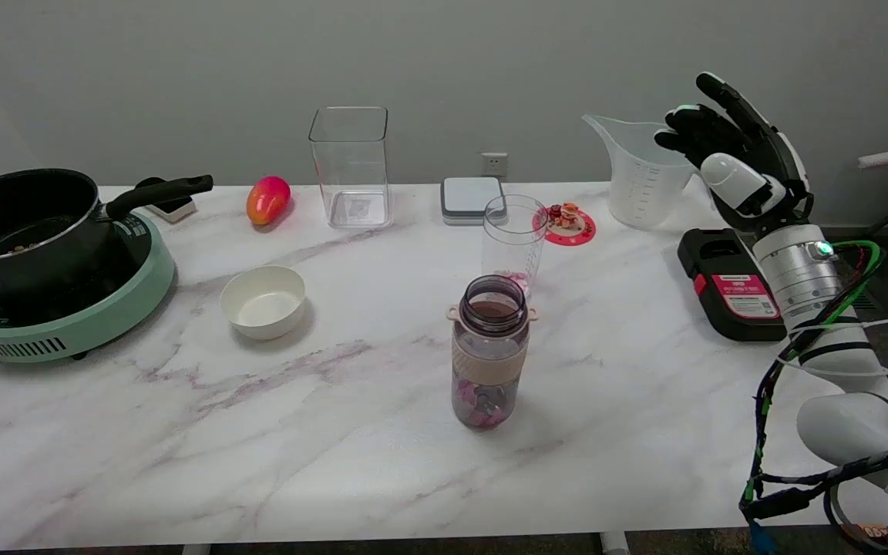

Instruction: Pick up the measuring cup.

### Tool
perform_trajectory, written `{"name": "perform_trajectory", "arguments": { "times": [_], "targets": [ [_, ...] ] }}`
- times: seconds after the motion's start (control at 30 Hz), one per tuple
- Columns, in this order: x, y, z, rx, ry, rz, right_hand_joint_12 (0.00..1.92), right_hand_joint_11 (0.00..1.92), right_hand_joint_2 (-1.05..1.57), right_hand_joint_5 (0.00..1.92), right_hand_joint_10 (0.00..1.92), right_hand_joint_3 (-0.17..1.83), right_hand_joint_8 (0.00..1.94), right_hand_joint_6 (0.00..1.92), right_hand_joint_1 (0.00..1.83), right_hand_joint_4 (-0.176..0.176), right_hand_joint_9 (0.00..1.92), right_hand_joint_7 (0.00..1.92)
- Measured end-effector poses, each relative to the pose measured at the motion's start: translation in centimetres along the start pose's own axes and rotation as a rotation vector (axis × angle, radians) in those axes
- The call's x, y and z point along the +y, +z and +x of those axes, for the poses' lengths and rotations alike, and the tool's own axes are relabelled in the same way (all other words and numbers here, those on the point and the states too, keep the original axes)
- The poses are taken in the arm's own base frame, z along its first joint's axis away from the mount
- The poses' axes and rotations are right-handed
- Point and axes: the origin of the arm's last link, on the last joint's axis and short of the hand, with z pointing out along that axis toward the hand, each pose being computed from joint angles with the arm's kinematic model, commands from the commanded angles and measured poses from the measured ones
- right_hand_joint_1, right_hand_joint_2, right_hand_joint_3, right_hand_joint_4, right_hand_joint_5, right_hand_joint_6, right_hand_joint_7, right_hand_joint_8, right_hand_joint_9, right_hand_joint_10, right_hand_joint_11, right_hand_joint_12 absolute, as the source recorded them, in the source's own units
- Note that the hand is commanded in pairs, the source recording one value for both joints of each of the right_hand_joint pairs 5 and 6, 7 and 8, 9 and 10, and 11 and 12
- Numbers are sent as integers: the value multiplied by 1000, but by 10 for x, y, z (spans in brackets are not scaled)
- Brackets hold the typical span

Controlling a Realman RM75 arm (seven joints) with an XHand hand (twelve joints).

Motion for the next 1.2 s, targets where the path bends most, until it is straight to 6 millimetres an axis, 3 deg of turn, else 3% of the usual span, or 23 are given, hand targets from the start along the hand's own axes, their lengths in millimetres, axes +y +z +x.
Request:
{"name": "perform_trajectory", "arguments": {
  "times": [0.7, 1.03, 1.2],
  "targets": [
    [3, 0, -17, -55, 87, 40, 758, 758, -307, 452, 649, 1133, 810, 452, 1229, 0, 649, 810],
    [12, 0, -22, -77, 86, 23, 702, 702, -734, 277, 580, 1226, 563, 277, 1221, 0, 580, 563],
    [17, 4, -24, -100, 56, 14, 581, 581, -952, 131, 435, 965, 361, 131, 1163, 0, 435, 361]
  ]
}}
